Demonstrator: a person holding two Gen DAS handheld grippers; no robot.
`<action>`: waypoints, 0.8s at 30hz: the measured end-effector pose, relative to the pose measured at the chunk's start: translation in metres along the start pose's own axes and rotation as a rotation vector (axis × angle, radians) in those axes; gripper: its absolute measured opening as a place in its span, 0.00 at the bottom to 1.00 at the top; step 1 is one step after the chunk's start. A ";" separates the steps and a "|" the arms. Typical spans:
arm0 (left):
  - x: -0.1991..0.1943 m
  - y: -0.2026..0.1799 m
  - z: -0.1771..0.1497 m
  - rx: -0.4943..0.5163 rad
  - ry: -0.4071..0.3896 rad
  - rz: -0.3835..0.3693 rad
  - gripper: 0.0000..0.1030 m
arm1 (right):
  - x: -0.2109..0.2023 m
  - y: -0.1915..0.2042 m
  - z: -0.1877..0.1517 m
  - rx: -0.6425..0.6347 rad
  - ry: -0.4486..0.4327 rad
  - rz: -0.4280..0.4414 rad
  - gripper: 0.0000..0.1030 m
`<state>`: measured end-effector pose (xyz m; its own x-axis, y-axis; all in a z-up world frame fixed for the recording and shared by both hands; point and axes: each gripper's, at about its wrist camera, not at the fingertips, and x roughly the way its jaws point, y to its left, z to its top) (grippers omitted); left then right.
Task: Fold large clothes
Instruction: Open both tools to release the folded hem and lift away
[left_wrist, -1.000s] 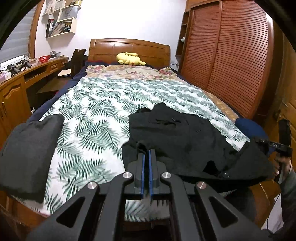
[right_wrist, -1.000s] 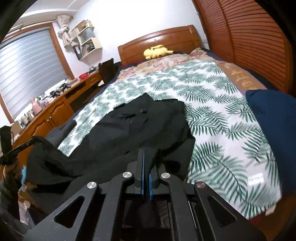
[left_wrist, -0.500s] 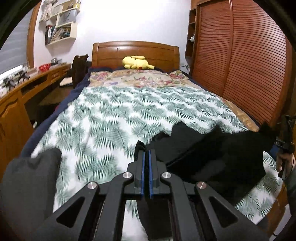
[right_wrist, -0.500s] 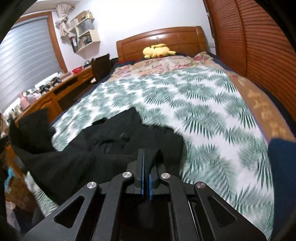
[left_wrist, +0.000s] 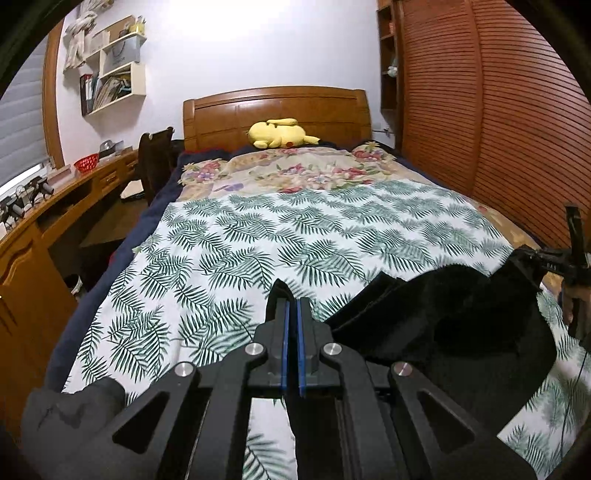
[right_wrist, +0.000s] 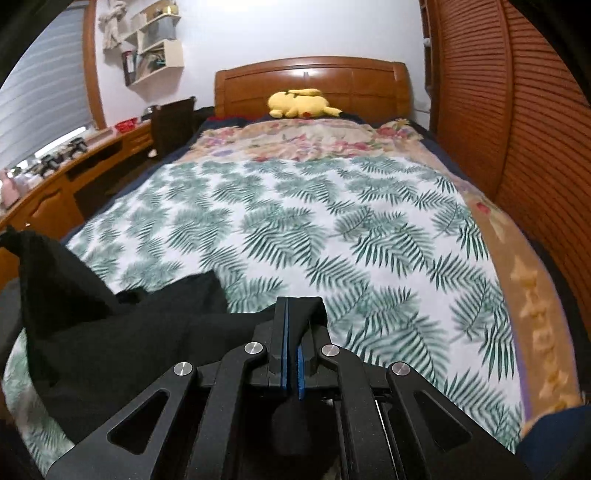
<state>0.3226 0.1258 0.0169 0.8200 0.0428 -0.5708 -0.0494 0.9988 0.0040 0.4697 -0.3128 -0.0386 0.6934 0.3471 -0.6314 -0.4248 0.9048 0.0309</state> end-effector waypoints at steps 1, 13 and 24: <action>0.006 0.000 0.002 -0.005 0.010 0.002 0.01 | 0.007 0.000 0.005 0.002 0.004 -0.013 0.01; 0.017 -0.002 -0.015 0.027 0.118 -0.056 0.11 | 0.014 0.008 -0.029 0.034 0.091 -0.075 0.68; -0.020 -0.002 -0.091 0.011 0.191 -0.124 0.29 | -0.044 0.015 -0.111 0.032 0.135 -0.049 0.68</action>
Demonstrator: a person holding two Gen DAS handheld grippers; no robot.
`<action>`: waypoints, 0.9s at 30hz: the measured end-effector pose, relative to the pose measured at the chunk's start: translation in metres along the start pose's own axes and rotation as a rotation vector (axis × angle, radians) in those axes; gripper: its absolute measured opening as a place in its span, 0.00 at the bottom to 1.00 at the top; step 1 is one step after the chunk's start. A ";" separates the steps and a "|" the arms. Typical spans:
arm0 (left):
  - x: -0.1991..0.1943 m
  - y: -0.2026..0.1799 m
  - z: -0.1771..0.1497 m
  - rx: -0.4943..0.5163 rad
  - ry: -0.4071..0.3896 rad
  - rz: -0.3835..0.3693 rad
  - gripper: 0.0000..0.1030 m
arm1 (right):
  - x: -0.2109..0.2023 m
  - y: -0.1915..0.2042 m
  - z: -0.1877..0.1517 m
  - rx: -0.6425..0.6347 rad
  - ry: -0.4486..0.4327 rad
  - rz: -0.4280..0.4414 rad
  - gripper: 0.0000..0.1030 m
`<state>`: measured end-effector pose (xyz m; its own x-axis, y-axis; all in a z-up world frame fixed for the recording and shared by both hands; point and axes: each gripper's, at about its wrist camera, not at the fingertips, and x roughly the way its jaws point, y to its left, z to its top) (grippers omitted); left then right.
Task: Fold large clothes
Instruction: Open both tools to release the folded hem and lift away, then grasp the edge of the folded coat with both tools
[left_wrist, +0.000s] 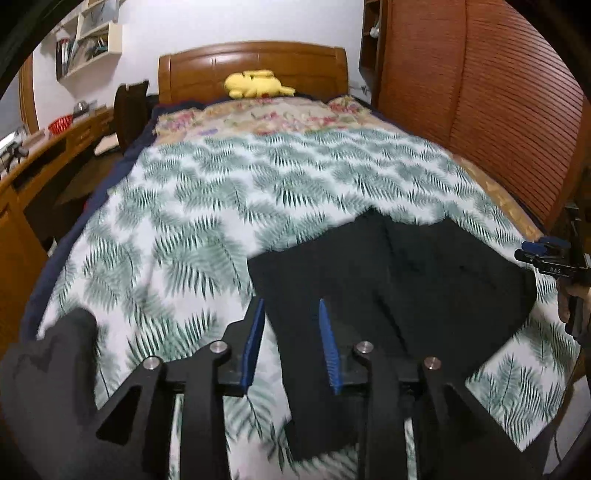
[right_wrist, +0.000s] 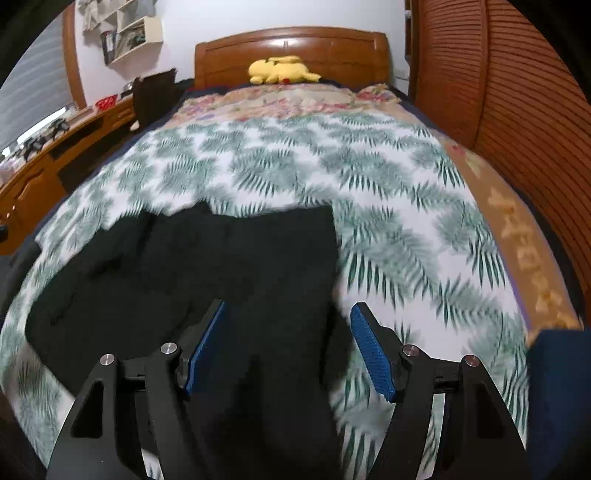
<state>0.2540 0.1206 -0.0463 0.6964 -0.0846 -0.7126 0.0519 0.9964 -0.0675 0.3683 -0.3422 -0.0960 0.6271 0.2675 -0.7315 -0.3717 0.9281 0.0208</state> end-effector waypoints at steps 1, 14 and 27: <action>0.000 -0.001 -0.008 0.003 0.013 0.003 0.30 | -0.002 0.001 -0.011 -0.003 0.010 0.001 0.68; 0.007 -0.008 -0.077 -0.046 0.105 -0.042 0.35 | -0.016 -0.008 -0.064 0.070 0.056 0.006 0.68; 0.021 -0.012 -0.105 -0.069 0.156 -0.031 0.37 | 0.002 -0.033 -0.096 0.195 0.078 0.067 0.72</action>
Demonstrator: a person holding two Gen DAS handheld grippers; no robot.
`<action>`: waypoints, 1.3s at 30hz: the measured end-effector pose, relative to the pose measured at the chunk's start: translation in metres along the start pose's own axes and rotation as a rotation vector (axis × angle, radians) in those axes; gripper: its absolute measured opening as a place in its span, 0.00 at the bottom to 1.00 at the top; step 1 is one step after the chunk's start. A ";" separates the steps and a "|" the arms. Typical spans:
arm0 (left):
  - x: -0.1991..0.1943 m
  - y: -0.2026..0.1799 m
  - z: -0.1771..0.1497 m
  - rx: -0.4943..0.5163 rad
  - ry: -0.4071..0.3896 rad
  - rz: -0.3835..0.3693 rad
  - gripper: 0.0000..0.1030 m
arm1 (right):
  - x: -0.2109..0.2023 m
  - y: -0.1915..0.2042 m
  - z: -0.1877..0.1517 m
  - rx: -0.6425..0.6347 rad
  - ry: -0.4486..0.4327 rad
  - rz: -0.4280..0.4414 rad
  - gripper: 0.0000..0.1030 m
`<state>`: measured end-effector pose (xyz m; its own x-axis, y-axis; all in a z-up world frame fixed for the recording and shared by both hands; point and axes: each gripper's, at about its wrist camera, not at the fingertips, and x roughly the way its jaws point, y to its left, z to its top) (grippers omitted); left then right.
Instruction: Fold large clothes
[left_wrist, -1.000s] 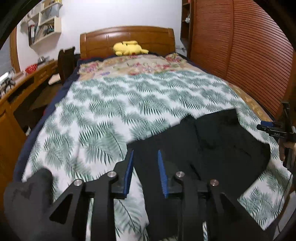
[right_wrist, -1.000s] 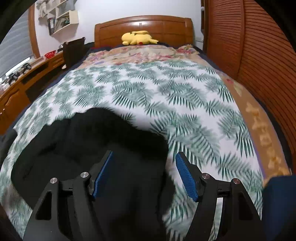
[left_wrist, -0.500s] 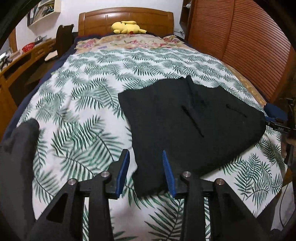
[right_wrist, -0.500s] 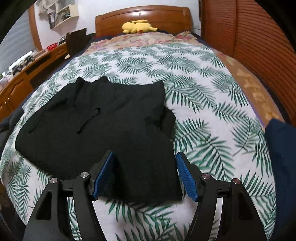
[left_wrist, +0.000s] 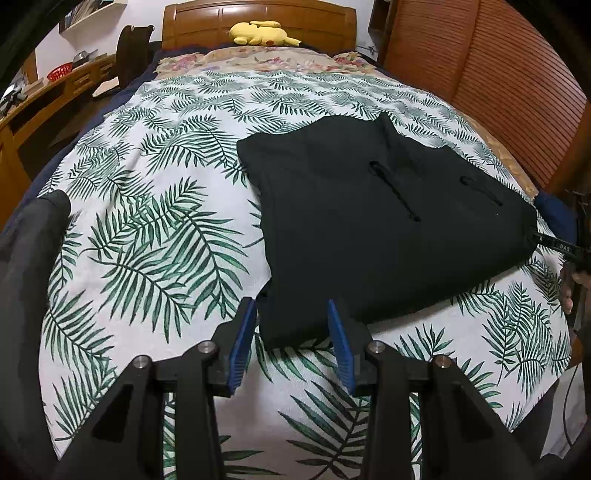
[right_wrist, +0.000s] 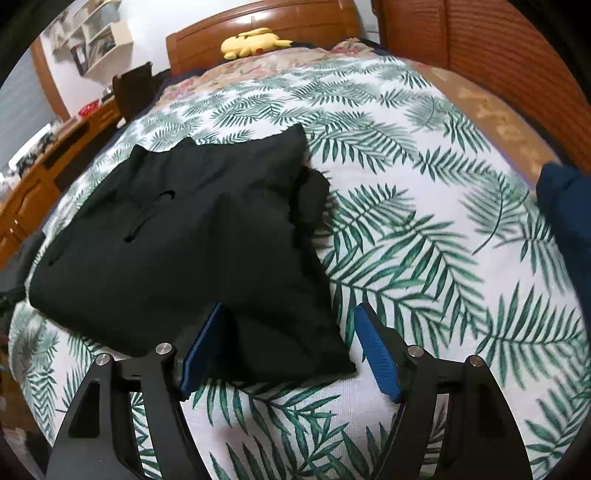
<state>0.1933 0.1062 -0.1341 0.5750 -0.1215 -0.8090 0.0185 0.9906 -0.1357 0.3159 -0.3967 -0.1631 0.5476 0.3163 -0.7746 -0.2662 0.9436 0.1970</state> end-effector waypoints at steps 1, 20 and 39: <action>0.002 -0.001 -0.001 0.001 0.004 0.001 0.37 | 0.001 -0.002 -0.002 0.010 0.000 0.010 0.72; 0.024 0.003 -0.004 -0.023 0.046 0.003 0.41 | 0.003 -0.005 -0.012 0.029 -0.011 0.028 0.72; -0.007 -0.015 -0.012 0.038 -0.031 0.036 0.01 | -0.013 0.019 -0.009 -0.093 -0.013 0.009 0.10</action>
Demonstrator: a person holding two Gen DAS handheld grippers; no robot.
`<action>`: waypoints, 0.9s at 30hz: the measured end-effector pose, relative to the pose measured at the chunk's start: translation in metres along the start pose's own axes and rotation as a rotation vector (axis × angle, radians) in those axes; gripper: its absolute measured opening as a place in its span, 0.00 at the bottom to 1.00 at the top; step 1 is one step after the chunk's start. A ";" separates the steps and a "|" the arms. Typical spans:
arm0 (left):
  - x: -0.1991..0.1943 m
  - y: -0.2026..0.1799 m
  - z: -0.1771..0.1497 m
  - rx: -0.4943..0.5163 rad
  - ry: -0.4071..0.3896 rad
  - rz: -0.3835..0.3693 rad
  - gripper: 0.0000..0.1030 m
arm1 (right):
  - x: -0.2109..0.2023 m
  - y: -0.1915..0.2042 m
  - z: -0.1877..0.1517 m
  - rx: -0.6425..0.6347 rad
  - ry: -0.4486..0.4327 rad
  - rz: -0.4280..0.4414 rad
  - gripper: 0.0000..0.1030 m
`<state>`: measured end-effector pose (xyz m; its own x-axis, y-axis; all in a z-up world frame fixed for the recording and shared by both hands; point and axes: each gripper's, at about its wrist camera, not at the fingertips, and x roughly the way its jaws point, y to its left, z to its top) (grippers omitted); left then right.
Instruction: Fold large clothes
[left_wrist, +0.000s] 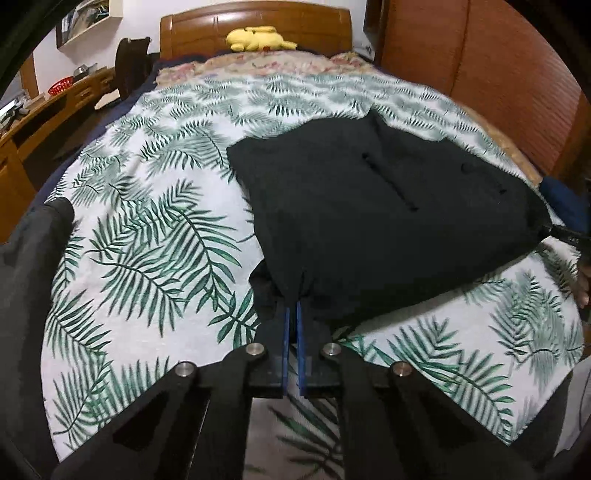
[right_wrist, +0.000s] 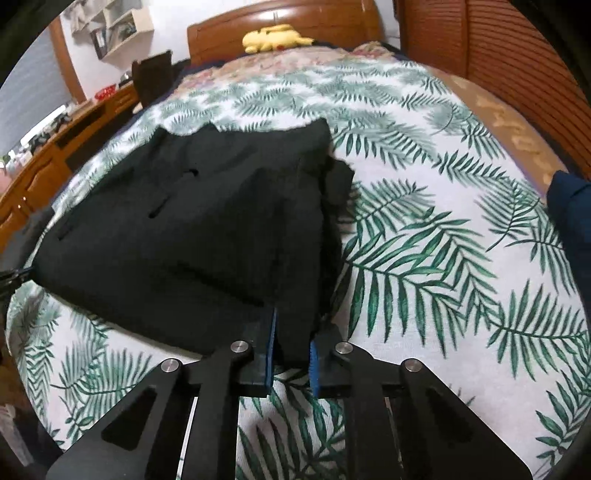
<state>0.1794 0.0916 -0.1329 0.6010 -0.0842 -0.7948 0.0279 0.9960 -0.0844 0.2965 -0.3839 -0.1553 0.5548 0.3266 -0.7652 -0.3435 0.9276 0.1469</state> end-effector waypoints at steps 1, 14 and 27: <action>-0.006 -0.001 -0.001 0.001 -0.002 -0.009 0.00 | -0.005 0.001 0.000 -0.001 -0.013 0.001 0.09; -0.107 -0.011 -0.073 -0.021 -0.079 -0.089 0.01 | -0.086 0.022 -0.047 -0.040 -0.017 0.052 0.09; -0.101 -0.008 -0.090 -0.054 -0.044 -0.077 0.01 | -0.109 0.026 -0.032 -0.064 -0.017 -0.038 0.48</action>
<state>0.0471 0.0899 -0.1063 0.6332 -0.1578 -0.7577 0.0328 0.9836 -0.1774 0.2029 -0.4011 -0.0878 0.5808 0.2953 -0.7586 -0.3693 0.9260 0.0777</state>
